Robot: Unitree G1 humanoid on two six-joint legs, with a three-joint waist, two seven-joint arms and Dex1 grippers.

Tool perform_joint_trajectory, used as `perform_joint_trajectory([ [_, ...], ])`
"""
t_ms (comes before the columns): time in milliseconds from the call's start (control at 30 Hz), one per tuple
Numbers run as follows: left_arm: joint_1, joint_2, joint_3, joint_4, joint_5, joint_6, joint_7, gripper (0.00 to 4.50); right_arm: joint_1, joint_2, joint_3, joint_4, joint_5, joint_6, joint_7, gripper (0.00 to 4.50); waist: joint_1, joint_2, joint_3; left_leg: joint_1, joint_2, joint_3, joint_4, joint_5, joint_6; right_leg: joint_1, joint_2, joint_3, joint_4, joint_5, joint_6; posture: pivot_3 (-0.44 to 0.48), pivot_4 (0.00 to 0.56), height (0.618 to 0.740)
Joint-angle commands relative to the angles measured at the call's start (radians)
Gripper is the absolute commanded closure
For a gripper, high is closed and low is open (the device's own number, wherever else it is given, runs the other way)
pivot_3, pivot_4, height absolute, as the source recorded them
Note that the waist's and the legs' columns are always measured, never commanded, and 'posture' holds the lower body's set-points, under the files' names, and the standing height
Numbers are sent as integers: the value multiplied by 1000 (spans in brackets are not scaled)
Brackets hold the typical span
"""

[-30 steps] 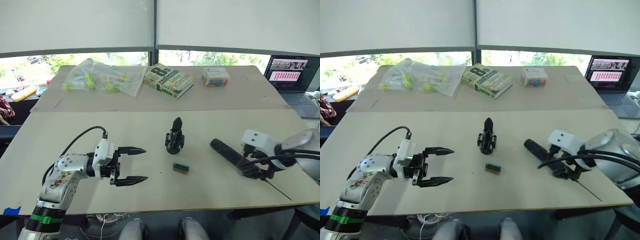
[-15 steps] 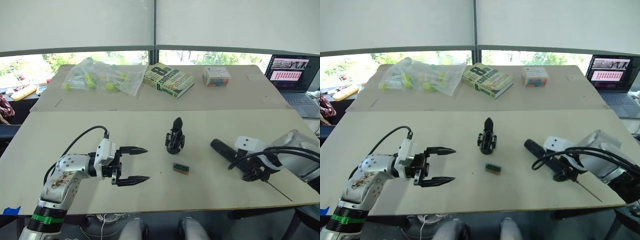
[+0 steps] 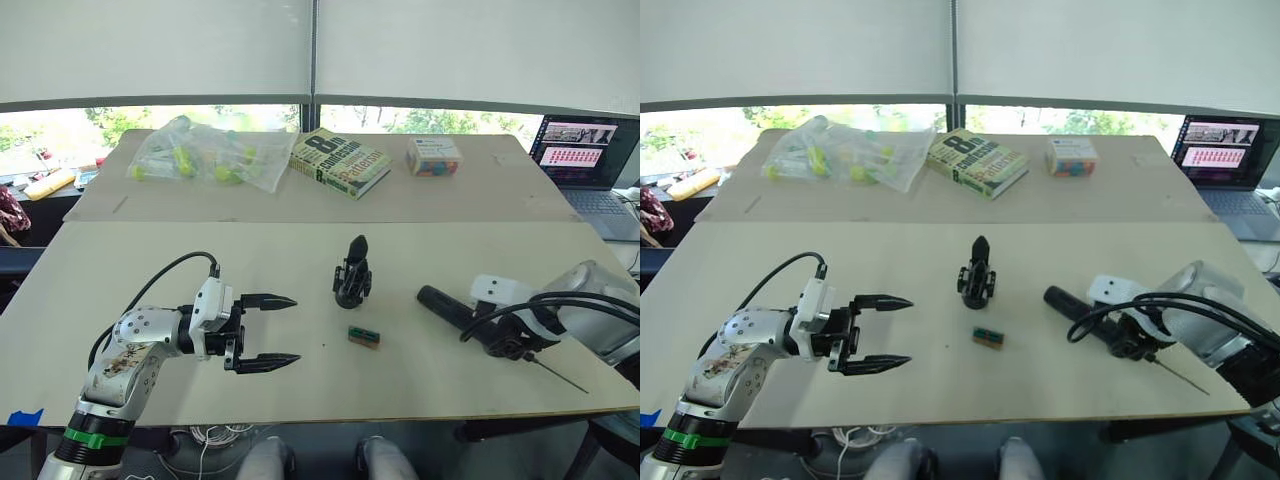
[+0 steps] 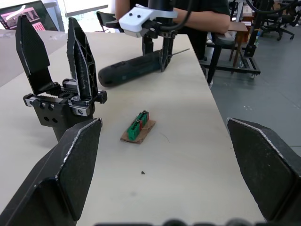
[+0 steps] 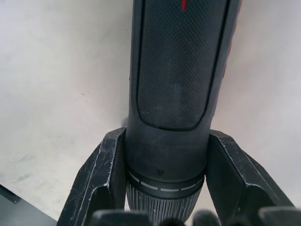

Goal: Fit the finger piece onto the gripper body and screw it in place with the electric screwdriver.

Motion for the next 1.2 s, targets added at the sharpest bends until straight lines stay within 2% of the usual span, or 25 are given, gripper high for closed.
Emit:
perform_joint_trajectory([
  [33,-25,9,2,4,-9,-6,-14,0,-10,-57,-224,9,111,68,25,2549,3,3,2,-1,0,0,0,0,0,-1,0,0,0,0,0,0,150,740],
  [100,-38,6,4,15,-10,-5,-13,0,9,-51,-326,16,156,27,8,2549,3,5,3,-1,1,0,-1,0,0,-2,1,0,1,0,0,0,150,740],
  [200,-61,4,-1,46,-5,-10,-23,0,11,9,-641,-7,378,93,80,2549,0,6,3,0,2,0,-1,0,-1,-2,3,0,1,0,0,0,150,740],
  [267,-70,4,-7,69,3,-21,-34,0,19,61,-805,-38,491,91,98,2550,-2,6,3,0,2,0,-2,0,-1,-2,4,0,1,0,0,0,150,740],
  [367,-92,0,-19,111,23,-39,-44,0,31,175,-997,-118,633,138,31,2550,1,6,3,0,3,0,-2,0,-1,-1,5,0,2,1,1,0,150,740],
  [467,-111,-1,-42,149,64,-63,-51,0,117,307,-1100,-287,726,116,-52,2550,8,5,3,0,3,0,-1,0,-1,0,4,0,1,1,2,0,150,740],
  [533,-117,-6,-54,161,79,-73,-50,0,183,372,-1126,-383,764,73,-87,2550,11,5,3,0,2,0,-1,0,0,1,4,0,1,2,3,0,150,740],
  [667,-120,-36,-95,188,127,-95,-27,0,284,617,-1175,-577,953,53,-294,2550,7,5,3,-1,1,0,-1,0,0,0,2,1,1,2,4,0,150,740],
  [767,-128,-88,-139,246,185,-142,2,0,329,737,-1118,-648,982,-23,-389,2550,5,7,3,0,1,0,-1,0,0,0,3,2,2,3,4,0,150,740],
  [800,-141,-119,-161,278,221,-169,31,0,357,766,-1069,-671,931,-105,-363,2550,4,7,3,0,1,0,-1,0,0,1,3,2,2,3,4,0,150,740],
  [900,-182,-183,-199,344,279,-200,83,0,412,800,-959,-681,822,-310,-279,2550,5,7,3,0,0,0,0,0,0,1,4,2,2,3,4,0,150,740],
  [1000,-213,-226,-224,398,309,-224,99,0,428,806,-905,-642,782,-431,-244,2550,5,7,3,0,-1,0,1,0,0,1,4,2,2,3,5,0,150,740],
  [1200,-267,-307,-264,517,351,-264,110,0,412,762,-831,-553,744,-580,-165,2550,4,7,3,1,-1,0,1,0,0,2,5,2,1,3,5,0,150,740],
])
